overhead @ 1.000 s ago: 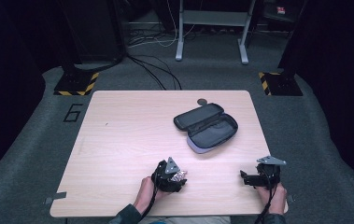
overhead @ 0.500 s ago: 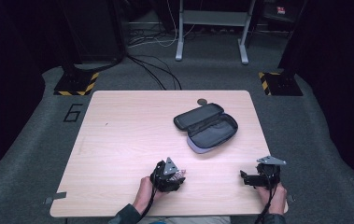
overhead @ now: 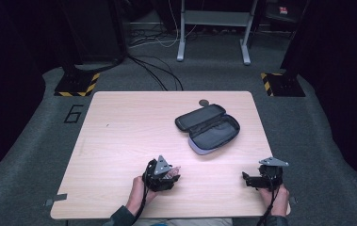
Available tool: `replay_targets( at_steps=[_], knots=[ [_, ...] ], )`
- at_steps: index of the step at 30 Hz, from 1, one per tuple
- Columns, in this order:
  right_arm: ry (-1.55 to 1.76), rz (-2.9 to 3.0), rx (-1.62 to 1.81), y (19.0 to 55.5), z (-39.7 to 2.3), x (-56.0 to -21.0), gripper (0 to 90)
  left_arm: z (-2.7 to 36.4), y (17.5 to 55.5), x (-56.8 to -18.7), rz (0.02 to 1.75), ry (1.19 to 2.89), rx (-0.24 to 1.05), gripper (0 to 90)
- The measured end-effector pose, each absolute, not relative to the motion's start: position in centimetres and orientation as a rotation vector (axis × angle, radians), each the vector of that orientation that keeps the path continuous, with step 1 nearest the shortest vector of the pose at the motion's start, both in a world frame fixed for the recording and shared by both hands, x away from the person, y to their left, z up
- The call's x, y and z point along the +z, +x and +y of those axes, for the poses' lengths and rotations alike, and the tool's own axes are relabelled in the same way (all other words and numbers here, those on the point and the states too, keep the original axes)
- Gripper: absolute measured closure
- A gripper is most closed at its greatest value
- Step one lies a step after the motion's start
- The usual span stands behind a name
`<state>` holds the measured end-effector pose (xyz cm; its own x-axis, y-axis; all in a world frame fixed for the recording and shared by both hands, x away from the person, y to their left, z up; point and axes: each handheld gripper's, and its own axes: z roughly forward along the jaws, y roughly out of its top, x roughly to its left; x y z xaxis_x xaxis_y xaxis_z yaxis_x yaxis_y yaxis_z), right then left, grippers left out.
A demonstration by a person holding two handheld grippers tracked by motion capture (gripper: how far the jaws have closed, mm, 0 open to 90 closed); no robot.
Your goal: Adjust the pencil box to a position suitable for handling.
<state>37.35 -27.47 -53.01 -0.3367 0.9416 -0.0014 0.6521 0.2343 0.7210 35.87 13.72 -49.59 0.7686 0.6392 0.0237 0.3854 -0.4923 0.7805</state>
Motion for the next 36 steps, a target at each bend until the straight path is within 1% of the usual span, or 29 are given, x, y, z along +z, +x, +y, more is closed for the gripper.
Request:
replay_targets(
  at_steps=[1,7,15,21,22,30,34,36],
  knots=[
    [1.460,2.072,0.882,37.4,-27.5,-53.0,0.2,14.2,35.9,-49.2,0.760,2.150,0.416,50.2],
    [1.460,2.074,0.883,37.4,-27.5,-53.0,0.2,16.1,35.7,-48.4,0.797,2.139,0.440,50.2],
    [1.460,2.074,0.883,37.4,-27.5,-53.0,0.2,18.9,35.9,-48.0,0.852,2.129,0.491,50.2],
    [1.460,2.071,0.883,37.4,-27.5,-53.0,0.2,21.5,36.1,-48.4,0.948,2.094,0.521,50.2],
    [1.460,2.071,0.883,37.4,-27.5,-53.0,0.2,21.5,36.1,-48.4,0.948,2.094,0.521,50.2],
    [1.460,2.074,0.882,37.4,-27.5,-53.0,0.2,25.1,36.9,-49.4,1.047,2.086,0.558,50.2],
    [1.460,2.072,0.882,37.4,-27.5,-53.0,0.2,26.3,37.3,-50.2,1.095,2.099,0.530,50.1],
    [1.460,2.071,0.882,37.4,-27.5,-53.0,0.2,26.5,37.5,-50.6,1.108,2.099,0.540,50.1]
  ],
)
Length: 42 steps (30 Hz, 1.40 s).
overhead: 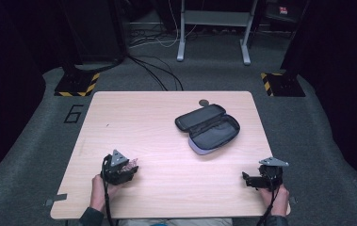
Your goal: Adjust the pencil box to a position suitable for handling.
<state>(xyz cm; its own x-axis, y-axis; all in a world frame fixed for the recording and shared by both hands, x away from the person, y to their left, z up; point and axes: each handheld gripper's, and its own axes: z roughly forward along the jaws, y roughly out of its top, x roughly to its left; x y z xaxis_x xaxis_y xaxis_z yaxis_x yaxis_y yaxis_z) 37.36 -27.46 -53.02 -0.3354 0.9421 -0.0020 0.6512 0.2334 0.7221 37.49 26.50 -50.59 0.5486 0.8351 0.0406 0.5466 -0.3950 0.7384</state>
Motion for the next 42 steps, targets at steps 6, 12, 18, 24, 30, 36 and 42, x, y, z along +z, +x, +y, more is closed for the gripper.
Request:
replay_targets(
  at_steps=[6,12,18,24,30,36,42],
  knots=[
    [1.459,2.072,0.883,37.4,-27.5,-53.0,0.2,27.0,38.0,-51.7,1.132,2.120,0.532,50.0],
    [1.460,2.072,0.883,37.4,-27.5,-53.0,0.2,27.1,38.1,-52.0,1.131,2.129,0.519,49.4],
    [1.459,2.073,0.881,37.4,-27.5,-53.0,0.2,27.4,38.3,-51.9,1.141,2.095,0.458,31.6],
    [1.470,2.064,0.887,37.4,-27.4,-53.0,0.2,27.7,38.1,-51.0,1.122,2.054,0.489,15.9],
    [1.471,2.062,0.889,37.4,-27.4,-53.0,0.2,29.4,37.7,-49.5,1.154,2.008,0.550,7.3],
    [1.474,2.065,0.888,37.4,-27.4,-53.0,0.1,31.8,37.7,-49.9,1.249,1.980,0.592,2.5],
    [1.488,2.072,0.869,37.5,-27.5,-52.8,0.2,34.2,38.2,-51.3,1.358,1.958,0.611,0.3]
  ],
)
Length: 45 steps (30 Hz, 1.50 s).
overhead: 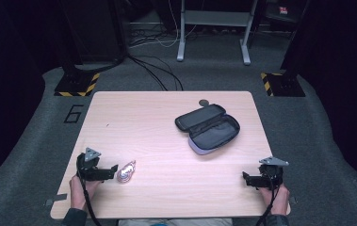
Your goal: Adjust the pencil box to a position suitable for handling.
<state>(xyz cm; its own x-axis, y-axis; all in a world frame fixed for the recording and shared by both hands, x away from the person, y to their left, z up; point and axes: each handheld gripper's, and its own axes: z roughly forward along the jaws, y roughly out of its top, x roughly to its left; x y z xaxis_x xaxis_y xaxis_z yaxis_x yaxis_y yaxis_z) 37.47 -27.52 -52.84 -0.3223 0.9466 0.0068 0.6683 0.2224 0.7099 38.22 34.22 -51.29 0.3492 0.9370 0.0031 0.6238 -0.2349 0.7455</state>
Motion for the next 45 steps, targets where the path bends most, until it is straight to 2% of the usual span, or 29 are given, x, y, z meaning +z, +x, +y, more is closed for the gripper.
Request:
replay_targets(
  at_steps=[6,17,24,27,38,41,42,45],
  knots=[
    [1.530,2.050,0.942,38.3,-27.8,-51.8,0.0,35.1,39.0,-53.2,1.420,1.948,0.610,0.2],
    [1.454,2.098,0.990,40.8,-26.1,-49.3,0.9,35.1,39.2,-53.2,1.419,1.951,0.611,0.0],
    [1.422,2.141,1.018,44.1,-24.9,-48.0,3.5,35.0,39.1,-53.2,1.416,1.952,0.610,0.0],
    [1.419,2.150,1.014,46.5,-24.4,-47.4,4.0,35.0,39.1,-53.2,1.413,1.955,0.609,0.0],
    [1.454,2.158,1.012,51.1,-24.5,-46.9,5.2,35.0,39.1,-53.2,1.407,1.958,0.610,0.1],
    [1.445,2.157,0.986,51.9,-24.5,-47.1,8.5,35.0,39.1,-53.3,1.404,1.959,0.611,0.1],
    [1.469,2.157,0.974,52.8,-24.5,-47.4,14.8,35.0,39.1,-53.3,1.402,1.958,0.610,0.2],
    [1.474,2.146,0.972,53.4,-24.6,-47.7,17.9,35.0,39.1,-53.3,1.401,1.957,0.612,0.2]
  ],
)
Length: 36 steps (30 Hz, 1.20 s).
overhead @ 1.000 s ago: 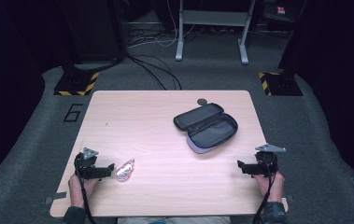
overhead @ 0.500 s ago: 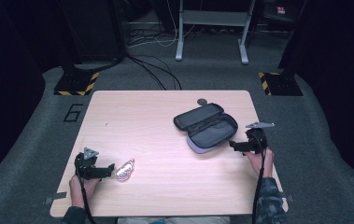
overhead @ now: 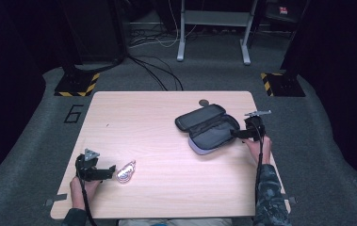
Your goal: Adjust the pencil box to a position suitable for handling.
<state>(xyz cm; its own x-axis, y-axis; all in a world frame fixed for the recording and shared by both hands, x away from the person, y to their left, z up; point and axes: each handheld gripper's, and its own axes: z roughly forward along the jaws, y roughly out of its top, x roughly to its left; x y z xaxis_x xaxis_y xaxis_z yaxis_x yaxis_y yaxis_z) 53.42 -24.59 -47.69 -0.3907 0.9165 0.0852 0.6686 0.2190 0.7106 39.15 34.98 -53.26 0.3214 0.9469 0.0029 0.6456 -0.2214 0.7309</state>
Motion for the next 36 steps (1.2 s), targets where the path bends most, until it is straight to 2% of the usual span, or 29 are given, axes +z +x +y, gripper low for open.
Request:
replay_targets(
  at_steps=[1,3,5,9,10,11,13,15,16,17,18,28,36],
  knots=[
    [1.519,2.130,0.956,54.1,-24.5,-48.0,25.9,35.0,39.1,-53.3,1.402,1.957,0.610,0.2],
    [1.523,2.121,0.945,54.4,-24.5,-48.2,27.2,35.0,39.1,-53.3,1.400,1.957,0.611,0.2],
    [1.546,2.098,0.943,55.1,-24.8,-48.5,37.0,35.0,39.1,-53.3,1.402,1.957,0.610,0.2],
    [1.550,2.110,0.937,55.8,-24.9,-48.8,50.9,35.0,39.2,-53.3,1.401,1.957,0.612,0.2],
    [1.550,2.110,0.937,55.8,-24.9,-48.8,50.9,35.0,39.2,-53.3,1.401,1.957,0.612,0.2],
    [1.559,2.115,0.930,56.0,-24.9,-48.9,58.3,35.0,39.2,-53.3,1.401,1.957,0.611,0.2],
    [1.556,2.122,0.919,56.2,-24.8,-49.0,65.4,35.0,39.1,-53.3,1.402,1.958,0.610,0.2],
    [1.560,2.128,0.916,56.2,-24.7,-49.1,68.2,35.0,39.1,-53.3,1.401,1.957,0.611,0.2],
    [1.562,2.132,0.891,56.2,-24.4,-49.1,73.8,35.0,39.1,-53.3,1.400,1.956,0.611,0.2],
    [1.562,2.132,0.891,56.2,-24.4,-49.1,73.8,35.0,39.1,-53.3,1.400,1.956,0.611,0.2],
    [1.565,2.132,0.870,56.2,-24.3,-49.1,77.6,35.0,39.1,-53.3,1.398,1.955,0.610,0.2],
    [1.612,2.131,0.860,54.8,-23.7,-48.9,83.0,35.0,39.1,-53.3,1.398,1.954,0.611,0.3],
    [1.657,2.107,0.917,53.1,-23.4,-49.1,82.0,35.0,39.1,-53.3,1.397,1.955,0.610,0.3]
  ],
)
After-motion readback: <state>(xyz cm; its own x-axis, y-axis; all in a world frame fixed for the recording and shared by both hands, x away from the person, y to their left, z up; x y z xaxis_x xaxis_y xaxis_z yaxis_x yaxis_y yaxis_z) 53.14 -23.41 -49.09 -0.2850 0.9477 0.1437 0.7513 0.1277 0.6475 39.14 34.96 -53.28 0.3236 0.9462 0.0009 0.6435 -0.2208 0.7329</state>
